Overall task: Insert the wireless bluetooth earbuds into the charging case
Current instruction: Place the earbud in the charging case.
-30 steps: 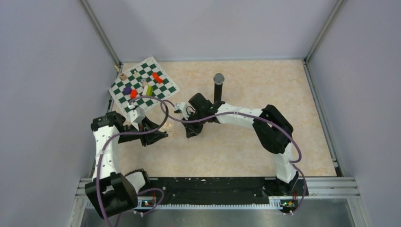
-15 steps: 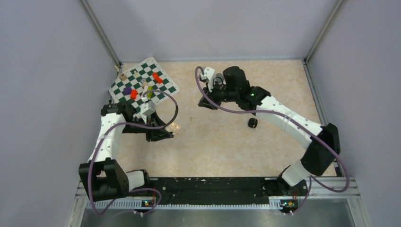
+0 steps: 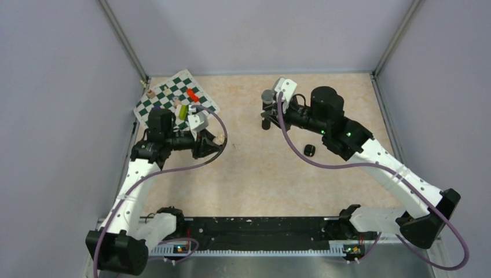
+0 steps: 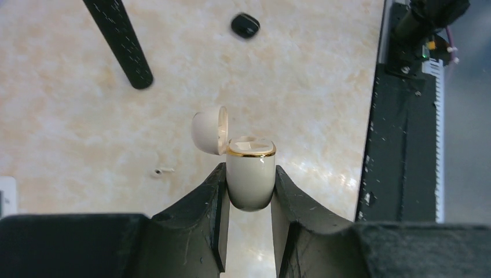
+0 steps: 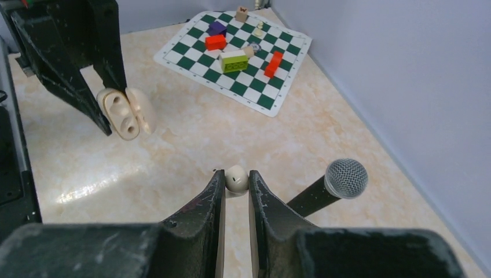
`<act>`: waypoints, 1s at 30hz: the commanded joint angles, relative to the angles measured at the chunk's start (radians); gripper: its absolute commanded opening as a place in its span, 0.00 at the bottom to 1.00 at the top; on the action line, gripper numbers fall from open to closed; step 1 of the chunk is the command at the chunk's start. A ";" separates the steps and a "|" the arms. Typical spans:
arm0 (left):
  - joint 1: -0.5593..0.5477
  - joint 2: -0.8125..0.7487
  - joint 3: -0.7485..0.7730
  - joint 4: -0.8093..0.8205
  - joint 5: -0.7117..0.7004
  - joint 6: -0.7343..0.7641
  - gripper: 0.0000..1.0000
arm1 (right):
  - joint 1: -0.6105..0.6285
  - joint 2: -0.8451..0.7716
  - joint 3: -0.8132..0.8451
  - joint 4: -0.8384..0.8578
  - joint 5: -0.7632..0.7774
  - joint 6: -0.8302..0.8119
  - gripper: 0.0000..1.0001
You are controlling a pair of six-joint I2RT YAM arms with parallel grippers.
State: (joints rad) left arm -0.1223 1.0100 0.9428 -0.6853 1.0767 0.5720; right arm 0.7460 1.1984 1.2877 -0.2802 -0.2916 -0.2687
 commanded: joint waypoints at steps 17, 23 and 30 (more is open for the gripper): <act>-0.142 0.127 -0.282 1.392 -0.081 -1.080 0.00 | 0.003 -0.213 -0.180 0.195 -0.049 -0.109 0.02; -0.162 0.133 -0.357 1.493 -0.073 -1.125 0.00 | 0.004 -0.199 -0.261 0.321 -0.113 -0.046 0.00; -0.187 0.141 -0.361 1.472 -0.034 -1.120 0.00 | 0.027 -0.133 -0.298 0.421 -0.089 0.030 0.00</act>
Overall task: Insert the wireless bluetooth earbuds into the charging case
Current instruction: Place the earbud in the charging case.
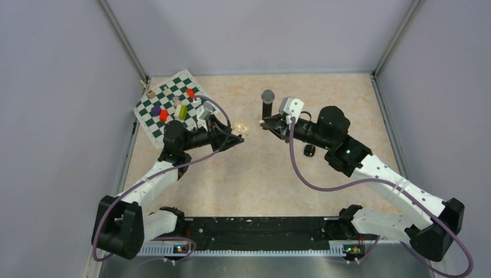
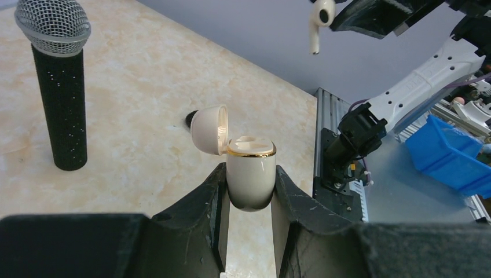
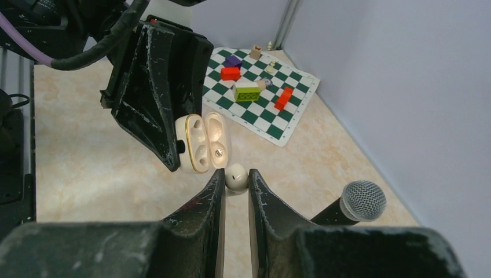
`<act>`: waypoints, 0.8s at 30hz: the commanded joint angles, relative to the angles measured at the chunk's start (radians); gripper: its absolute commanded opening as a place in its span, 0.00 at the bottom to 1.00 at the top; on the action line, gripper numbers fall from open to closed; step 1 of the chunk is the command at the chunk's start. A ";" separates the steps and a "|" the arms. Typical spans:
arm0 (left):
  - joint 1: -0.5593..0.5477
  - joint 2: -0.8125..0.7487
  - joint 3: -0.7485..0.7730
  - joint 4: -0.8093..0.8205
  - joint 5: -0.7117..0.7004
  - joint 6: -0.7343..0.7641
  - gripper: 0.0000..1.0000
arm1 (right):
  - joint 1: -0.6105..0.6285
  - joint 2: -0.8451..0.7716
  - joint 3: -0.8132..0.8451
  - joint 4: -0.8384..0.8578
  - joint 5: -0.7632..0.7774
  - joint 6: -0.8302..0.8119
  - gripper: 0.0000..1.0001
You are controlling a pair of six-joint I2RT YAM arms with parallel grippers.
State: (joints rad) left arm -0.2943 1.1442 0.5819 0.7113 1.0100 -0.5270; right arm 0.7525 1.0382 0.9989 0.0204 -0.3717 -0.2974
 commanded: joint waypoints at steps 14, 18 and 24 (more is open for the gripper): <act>-0.029 0.028 0.000 0.128 0.093 -0.088 0.00 | 0.115 0.109 -0.013 0.157 0.093 0.040 0.00; -0.029 0.030 -0.003 0.146 0.099 -0.105 0.00 | 0.116 0.101 -0.025 0.162 0.101 0.033 0.00; -0.027 0.024 -0.005 0.148 0.101 -0.110 0.00 | 0.115 0.105 -0.041 0.179 0.103 0.027 0.00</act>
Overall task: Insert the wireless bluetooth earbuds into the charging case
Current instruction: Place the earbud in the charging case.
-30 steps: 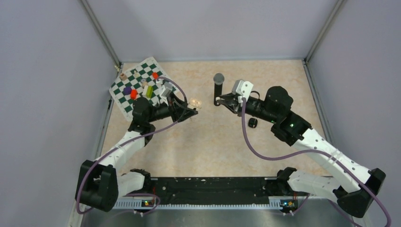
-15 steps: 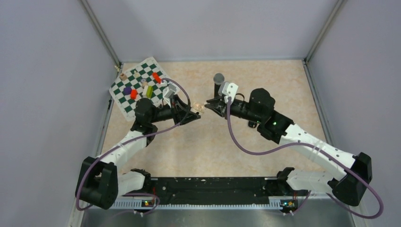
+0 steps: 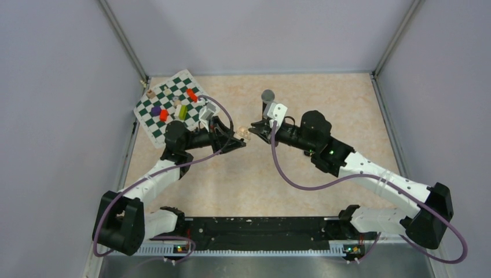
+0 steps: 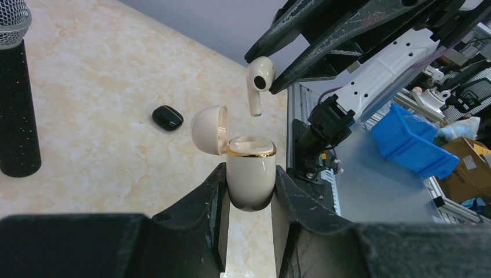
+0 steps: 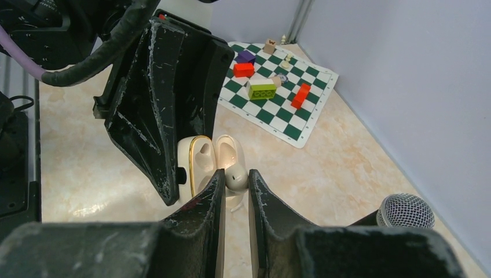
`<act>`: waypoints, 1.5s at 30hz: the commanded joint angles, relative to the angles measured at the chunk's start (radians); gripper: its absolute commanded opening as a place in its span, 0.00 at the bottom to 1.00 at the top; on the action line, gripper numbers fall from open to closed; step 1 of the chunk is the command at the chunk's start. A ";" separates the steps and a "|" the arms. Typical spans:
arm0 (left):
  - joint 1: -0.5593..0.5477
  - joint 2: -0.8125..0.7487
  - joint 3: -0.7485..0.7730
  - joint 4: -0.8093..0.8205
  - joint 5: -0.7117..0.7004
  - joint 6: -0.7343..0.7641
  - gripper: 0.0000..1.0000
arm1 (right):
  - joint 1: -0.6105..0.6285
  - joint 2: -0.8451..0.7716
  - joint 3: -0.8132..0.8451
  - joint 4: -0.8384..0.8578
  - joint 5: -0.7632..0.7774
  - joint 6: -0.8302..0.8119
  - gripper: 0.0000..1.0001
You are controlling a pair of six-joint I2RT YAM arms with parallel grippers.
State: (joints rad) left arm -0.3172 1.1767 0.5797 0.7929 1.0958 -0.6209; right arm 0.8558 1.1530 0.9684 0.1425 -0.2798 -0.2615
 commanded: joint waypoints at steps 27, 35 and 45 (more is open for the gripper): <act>0.007 -0.041 -0.012 0.104 0.014 -0.054 0.00 | 0.025 0.018 -0.031 0.072 -0.019 -0.007 0.00; 0.009 -0.039 -0.015 0.132 0.015 -0.067 0.00 | 0.034 0.026 -0.027 0.071 -0.023 0.012 0.00; 0.015 -0.044 -0.024 0.182 0.018 -0.085 0.00 | 0.039 0.038 -0.020 0.063 -0.023 0.032 0.00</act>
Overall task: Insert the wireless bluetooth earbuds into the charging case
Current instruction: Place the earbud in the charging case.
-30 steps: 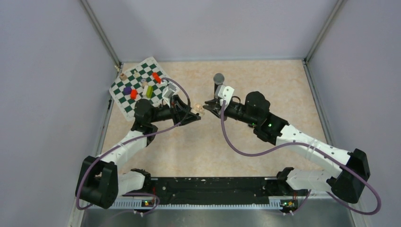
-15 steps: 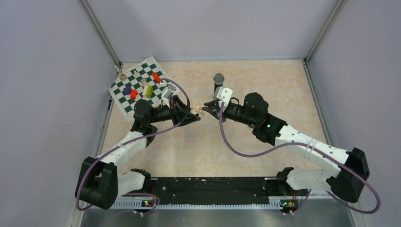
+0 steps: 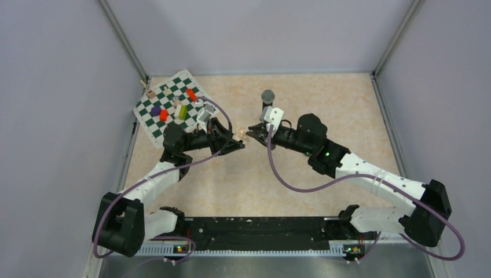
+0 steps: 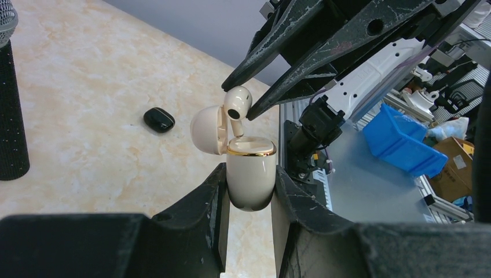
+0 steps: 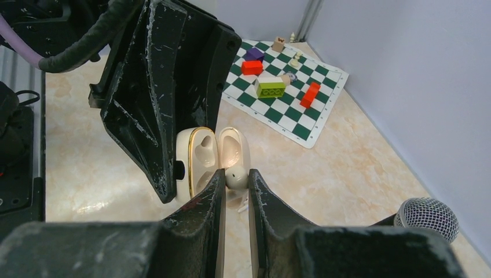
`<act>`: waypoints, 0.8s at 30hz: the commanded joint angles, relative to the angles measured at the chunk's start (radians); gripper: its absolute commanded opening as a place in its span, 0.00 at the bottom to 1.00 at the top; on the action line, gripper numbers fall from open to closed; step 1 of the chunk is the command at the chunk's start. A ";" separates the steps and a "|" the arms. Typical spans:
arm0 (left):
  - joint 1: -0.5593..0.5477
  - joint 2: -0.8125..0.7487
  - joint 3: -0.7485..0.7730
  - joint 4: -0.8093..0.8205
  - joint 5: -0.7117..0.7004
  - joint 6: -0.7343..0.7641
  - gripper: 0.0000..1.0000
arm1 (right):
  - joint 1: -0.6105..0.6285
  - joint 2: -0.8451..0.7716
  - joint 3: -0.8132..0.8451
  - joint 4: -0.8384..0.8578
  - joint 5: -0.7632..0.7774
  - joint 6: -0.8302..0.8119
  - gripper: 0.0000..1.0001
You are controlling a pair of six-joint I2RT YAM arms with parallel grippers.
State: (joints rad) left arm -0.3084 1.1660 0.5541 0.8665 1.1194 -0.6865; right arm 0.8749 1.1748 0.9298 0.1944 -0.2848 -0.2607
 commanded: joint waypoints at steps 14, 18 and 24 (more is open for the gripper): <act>0.010 -0.023 0.000 0.093 -0.010 -0.007 0.00 | 0.020 0.007 0.048 0.016 0.042 0.102 0.00; 0.010 -0.020 0.003 0.062 -0.010 0.014 0.00 | 0.020 -0.008 0.053 0.010 0.050 0.093 0.00; 0.012 -0.020 0.005 0.034 -0.011 0.038 0.00 | 0.019 -0.050 0.072 -0.020 0.063 0.059 0.00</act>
State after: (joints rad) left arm -0.3008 1.1603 0.5476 0.8925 1.1103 -0.6777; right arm 0.8818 1.1782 0.9344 0.1688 -0.2375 -0.1825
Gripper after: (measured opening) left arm 0.329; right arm 0.156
